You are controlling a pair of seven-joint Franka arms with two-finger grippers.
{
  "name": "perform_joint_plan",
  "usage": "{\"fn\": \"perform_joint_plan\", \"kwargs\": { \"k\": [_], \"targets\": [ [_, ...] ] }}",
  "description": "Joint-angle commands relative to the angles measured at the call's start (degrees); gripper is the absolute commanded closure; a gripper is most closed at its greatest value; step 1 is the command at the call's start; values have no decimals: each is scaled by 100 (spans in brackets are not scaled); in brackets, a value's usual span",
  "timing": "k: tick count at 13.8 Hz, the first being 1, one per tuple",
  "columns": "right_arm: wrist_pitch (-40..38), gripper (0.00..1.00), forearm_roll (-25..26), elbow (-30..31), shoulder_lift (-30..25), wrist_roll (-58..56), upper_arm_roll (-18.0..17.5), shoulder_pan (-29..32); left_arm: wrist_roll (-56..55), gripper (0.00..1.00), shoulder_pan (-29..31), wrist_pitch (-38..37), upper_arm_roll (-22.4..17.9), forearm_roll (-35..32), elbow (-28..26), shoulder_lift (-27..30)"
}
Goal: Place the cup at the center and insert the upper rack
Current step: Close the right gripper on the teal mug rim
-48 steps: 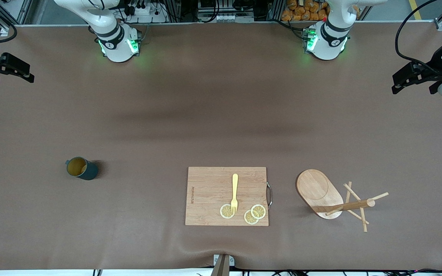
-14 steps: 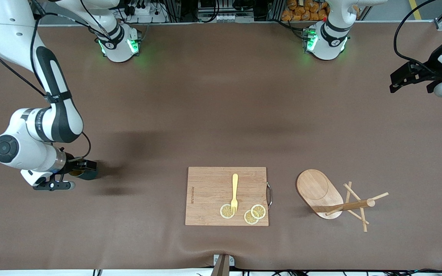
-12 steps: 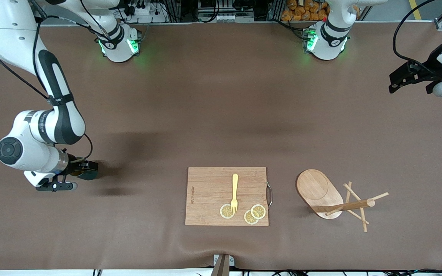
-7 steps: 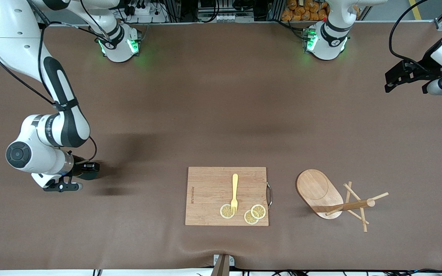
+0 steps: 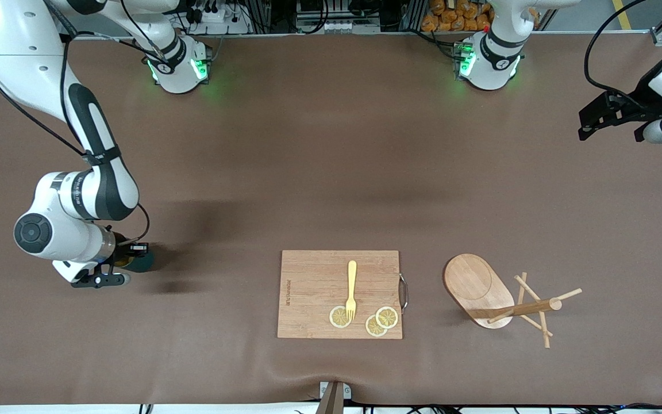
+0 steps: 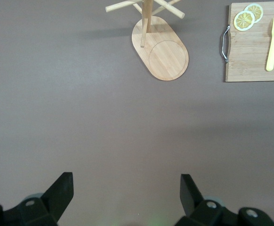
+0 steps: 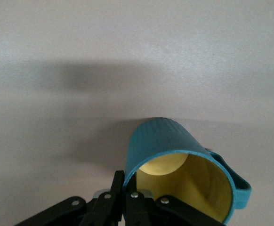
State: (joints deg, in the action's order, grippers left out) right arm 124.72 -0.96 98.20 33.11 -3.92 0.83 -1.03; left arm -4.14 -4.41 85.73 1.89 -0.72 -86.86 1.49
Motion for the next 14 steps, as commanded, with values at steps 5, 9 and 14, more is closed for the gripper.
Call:
{"fn": "perform_joint_plan", "kwargs": {
  "k": [5,9,14],
  "targets": [
    [-579,100,-71,-169,-357,662,-505,-441,9,0,45,49,-4,64,-24,27],
    [-659,100,-71,-161,-489,2049,-619,-1345,9,0,45,67,-22,64,-24,27],
    [-589,100,-448,-161,-463,4458,-690,-2707,97,0,63,137,-48,81,-15,18]
  ]
}}
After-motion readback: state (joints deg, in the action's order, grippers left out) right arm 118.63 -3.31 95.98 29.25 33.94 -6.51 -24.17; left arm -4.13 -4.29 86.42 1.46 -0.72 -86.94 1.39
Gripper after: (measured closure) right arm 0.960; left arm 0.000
